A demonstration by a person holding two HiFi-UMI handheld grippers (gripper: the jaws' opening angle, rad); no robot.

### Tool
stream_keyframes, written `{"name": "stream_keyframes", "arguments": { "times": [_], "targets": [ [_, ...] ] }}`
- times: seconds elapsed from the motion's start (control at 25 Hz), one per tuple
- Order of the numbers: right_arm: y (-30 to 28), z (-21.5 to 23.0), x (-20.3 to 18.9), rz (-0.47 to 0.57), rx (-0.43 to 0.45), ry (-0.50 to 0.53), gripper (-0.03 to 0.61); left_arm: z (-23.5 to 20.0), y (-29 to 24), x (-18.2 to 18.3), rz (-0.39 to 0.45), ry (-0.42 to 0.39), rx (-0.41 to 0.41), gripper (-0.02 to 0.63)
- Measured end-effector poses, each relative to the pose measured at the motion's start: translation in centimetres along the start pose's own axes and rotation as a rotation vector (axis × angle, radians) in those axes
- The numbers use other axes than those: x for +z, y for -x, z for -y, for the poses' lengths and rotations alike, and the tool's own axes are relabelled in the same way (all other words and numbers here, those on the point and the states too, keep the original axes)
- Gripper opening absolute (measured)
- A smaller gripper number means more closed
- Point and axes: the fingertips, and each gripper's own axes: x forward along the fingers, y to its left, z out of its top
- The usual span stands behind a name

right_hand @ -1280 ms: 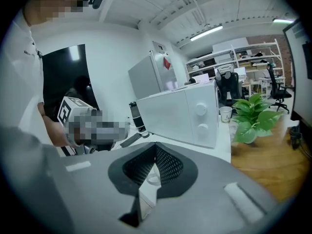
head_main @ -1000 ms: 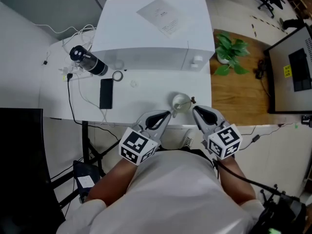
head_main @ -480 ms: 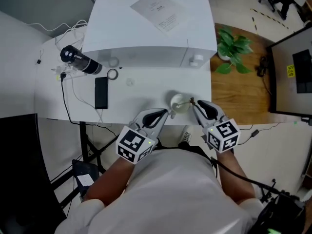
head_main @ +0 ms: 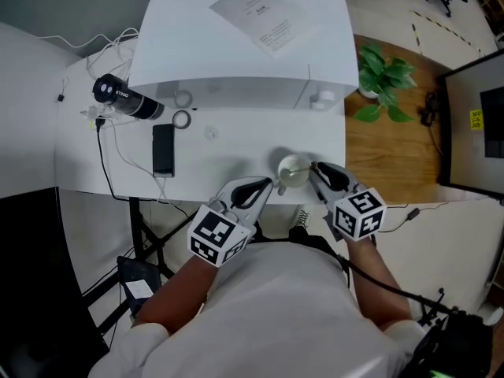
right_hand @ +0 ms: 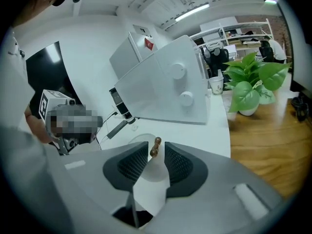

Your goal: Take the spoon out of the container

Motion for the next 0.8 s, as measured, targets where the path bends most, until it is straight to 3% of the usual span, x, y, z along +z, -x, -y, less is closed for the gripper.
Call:
{"name": "stream_keyframes", "arguments": {
  "times": [0.8],
  "targets": [
    [-0.37,-0.56,-0.3,-0.004,-0.009,0.025,0.058,0.03,0.74,0.02,0.011,0.004,0.008,0.005]
  ]
}}
